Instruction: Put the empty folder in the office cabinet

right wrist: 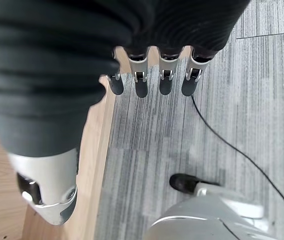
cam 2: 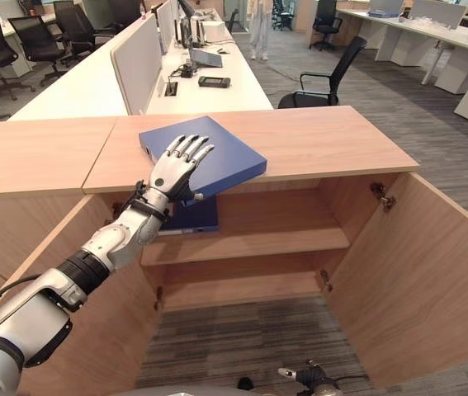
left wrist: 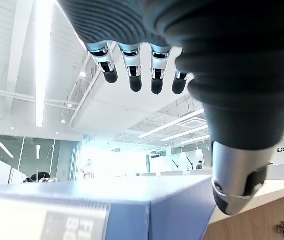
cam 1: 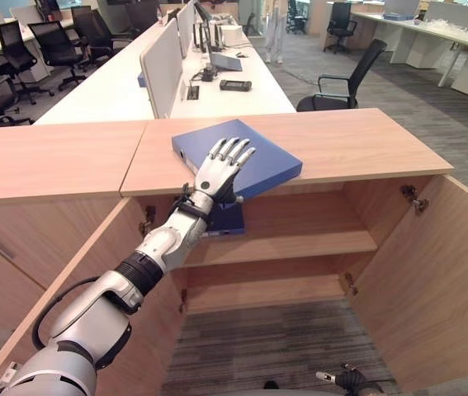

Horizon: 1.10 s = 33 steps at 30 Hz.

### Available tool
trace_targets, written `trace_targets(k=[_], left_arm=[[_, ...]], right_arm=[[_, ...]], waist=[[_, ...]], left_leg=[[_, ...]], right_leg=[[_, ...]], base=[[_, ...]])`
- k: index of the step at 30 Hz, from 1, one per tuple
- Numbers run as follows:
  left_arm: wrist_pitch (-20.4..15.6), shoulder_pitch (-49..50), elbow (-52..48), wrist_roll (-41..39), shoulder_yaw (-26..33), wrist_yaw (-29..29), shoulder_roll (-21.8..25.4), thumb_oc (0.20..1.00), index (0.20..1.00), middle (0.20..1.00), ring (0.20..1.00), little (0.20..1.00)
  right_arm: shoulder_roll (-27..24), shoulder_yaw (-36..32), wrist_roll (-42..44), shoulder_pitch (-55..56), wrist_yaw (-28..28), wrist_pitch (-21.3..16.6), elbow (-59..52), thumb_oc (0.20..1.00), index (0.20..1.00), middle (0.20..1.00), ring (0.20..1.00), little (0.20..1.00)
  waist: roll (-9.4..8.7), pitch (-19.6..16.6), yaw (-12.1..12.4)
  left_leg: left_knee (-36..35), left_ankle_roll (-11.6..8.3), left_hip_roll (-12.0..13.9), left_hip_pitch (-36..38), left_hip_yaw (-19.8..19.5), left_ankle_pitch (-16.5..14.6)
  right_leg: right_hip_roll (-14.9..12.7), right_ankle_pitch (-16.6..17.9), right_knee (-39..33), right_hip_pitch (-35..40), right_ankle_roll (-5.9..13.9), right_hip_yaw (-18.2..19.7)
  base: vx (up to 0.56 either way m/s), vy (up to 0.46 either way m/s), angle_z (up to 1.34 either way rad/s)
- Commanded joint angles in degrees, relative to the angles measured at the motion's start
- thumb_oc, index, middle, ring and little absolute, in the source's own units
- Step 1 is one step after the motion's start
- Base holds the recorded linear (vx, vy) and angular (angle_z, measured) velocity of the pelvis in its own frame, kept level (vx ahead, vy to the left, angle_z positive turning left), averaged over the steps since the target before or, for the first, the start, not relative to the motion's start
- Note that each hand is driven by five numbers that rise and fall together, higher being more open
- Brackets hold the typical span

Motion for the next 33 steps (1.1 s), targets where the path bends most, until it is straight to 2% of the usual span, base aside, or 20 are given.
trace_targets(k=[1, 33], left_arm=[[1.07, -6.83, 6.09, 1.01, 2.91, 1.73, 0.17, 1.0, 1.0, 1.0, 1.0, 1.0], [1.47, -4.87, 11.93, -1.82, 4.02, -0.97, -2.39, 1.0, 1.0, 1.0, 1.0, 1.0]], right_arm=[[-0.31, 1.48, -0.64, -2.12, -0.42, -1.56, 2.78, 1.0, 1.0, 1.0, 1.0, 1.0], [-0.19, 2.12, -0.53, -0.58, 0.22, -1.17, 0.74, 1.0, 1.0, 1.0, 1.0, 1.0]], waist=[[-0.28, -0.13, -0.84], [-0.86, -0.05, -0.87]], left_leg=[[0.11, -0.45, -1.08, 0.19, -4.07, -4.29], [0.11, -0.39, -1.2, 0.59, -3.56, -4.42]], right_leg=[[-2.04, -3.98, 0.38, 4.94, 5.53, 0.11], [-1.76, -3.9, 0.38, 4.91, 5.59, 0.76]], base=[[0.0, 0.0, 0.0], [0.0, 0.0, -0.01]])
